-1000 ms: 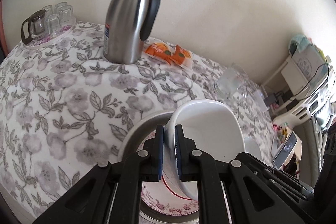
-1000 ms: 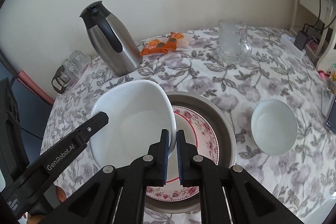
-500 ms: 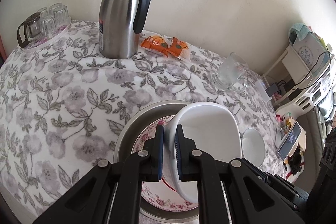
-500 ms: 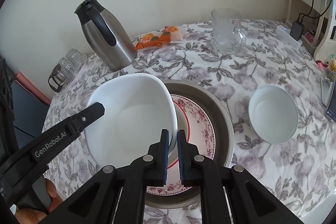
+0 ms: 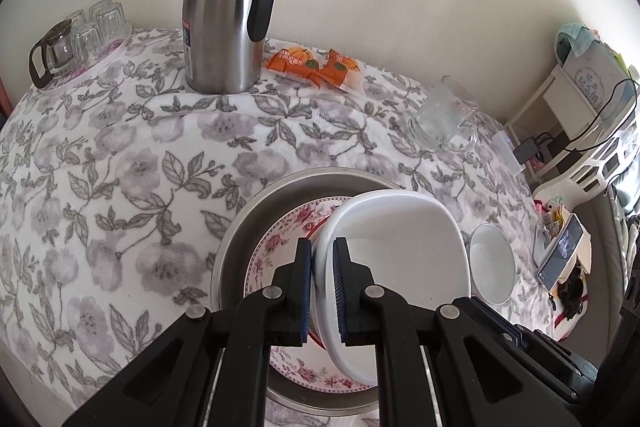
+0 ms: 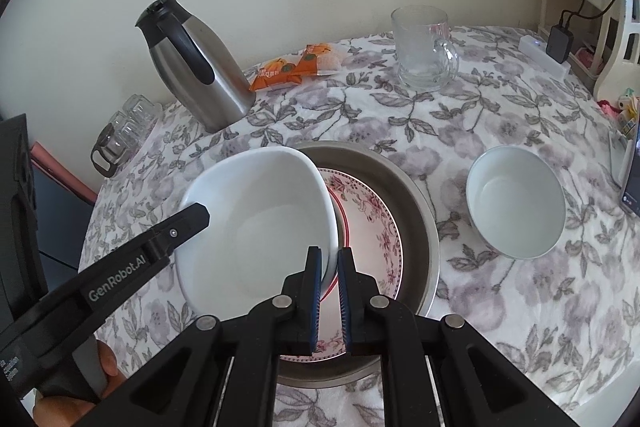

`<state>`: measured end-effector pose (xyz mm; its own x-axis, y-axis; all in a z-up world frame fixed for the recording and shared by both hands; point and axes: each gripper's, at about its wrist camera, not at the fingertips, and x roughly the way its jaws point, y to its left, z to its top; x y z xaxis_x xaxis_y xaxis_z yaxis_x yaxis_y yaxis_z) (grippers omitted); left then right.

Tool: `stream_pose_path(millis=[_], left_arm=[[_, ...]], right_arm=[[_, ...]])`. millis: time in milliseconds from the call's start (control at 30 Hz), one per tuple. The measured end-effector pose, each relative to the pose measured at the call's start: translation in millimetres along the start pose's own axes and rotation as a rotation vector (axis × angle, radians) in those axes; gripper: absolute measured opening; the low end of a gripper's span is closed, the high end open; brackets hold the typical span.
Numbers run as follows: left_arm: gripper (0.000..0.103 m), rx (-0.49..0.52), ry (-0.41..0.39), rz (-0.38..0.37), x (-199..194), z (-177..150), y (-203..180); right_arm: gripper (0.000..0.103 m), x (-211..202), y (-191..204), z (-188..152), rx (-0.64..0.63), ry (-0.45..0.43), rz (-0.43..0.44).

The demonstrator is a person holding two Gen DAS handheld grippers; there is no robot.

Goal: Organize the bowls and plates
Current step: 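Lift the white square bowl with both grippers and carry it over the basin, then lower the white square bowl into the strawberry bowl with both grippers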

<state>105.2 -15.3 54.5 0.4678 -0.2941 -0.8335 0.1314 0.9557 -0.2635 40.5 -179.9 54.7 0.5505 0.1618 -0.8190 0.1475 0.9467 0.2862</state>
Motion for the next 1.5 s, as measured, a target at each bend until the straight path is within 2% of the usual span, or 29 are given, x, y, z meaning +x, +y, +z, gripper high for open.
stream_pose_path(millis=[367,1000,1400,1500], left_arm=[[0.01,-0.011,0.034,0.016,11,-2,1],[0.01,-0.023,0.046,0.015,21,1,2],[0.011,-0.054,0.044,0.011,10,2,6],[0.017,-0.057,0.031,0.015,4,3,8]], right_arm=[[0.011,8,-4,0,0.015,0.016,0.013],[0.011,11,-9,6,0.035,0.004,0.044],[0.011,7,-9,4,0.037,0.008,0.039],[0.014,-3,-10,5,0.038,-0.016,0.038]])
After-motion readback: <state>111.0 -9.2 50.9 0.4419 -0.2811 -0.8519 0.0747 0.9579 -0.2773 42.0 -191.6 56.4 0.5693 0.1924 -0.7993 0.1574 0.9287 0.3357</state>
